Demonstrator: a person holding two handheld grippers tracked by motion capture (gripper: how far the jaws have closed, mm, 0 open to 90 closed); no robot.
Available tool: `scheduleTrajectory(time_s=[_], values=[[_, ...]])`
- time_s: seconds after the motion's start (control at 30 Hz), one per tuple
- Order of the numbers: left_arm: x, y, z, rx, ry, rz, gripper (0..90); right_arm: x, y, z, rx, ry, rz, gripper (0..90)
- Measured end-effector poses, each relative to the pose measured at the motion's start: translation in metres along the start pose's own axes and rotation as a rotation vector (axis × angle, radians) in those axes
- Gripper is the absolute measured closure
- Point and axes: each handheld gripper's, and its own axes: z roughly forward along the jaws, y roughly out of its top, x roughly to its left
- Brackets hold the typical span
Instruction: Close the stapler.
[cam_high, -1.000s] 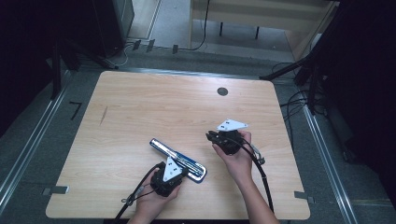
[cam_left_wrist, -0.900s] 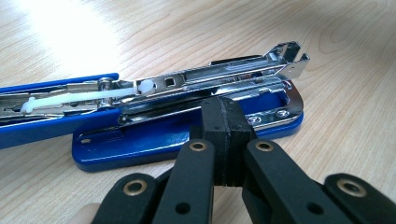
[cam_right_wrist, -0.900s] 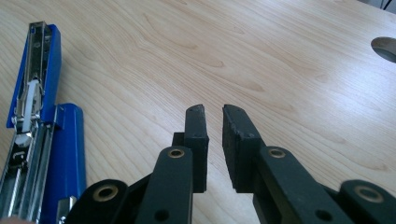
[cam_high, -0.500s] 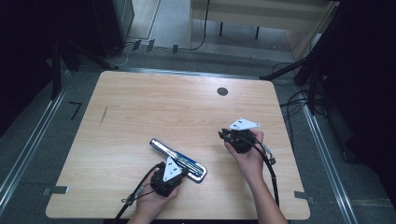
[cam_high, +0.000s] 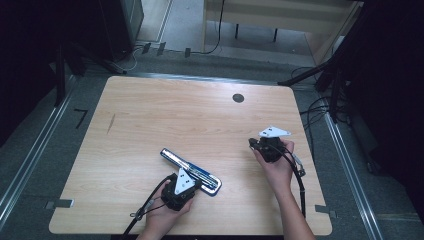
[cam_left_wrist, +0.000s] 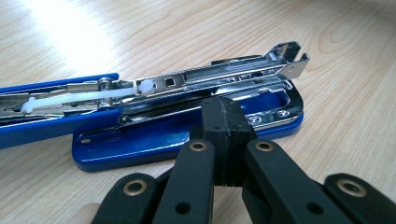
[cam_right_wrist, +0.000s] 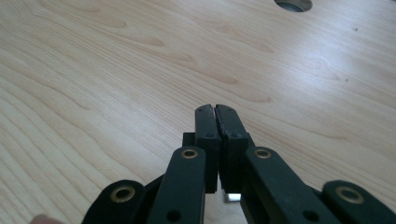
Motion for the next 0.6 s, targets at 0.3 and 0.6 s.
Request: scheduleTrajectory(time_s=[0.3,0.6], values=[[0.000,0.000,0.000,-0.002,-0.001,-0.001,90.0,-0.010,-0.006,0.007,0.022,-0.006,0.024,83.1],[0.000,0.000,0.000,0.000,0.000,-0.002,90.0,-0.015,-0.010,0.013,0.041,0.000,0.042,85.2]])
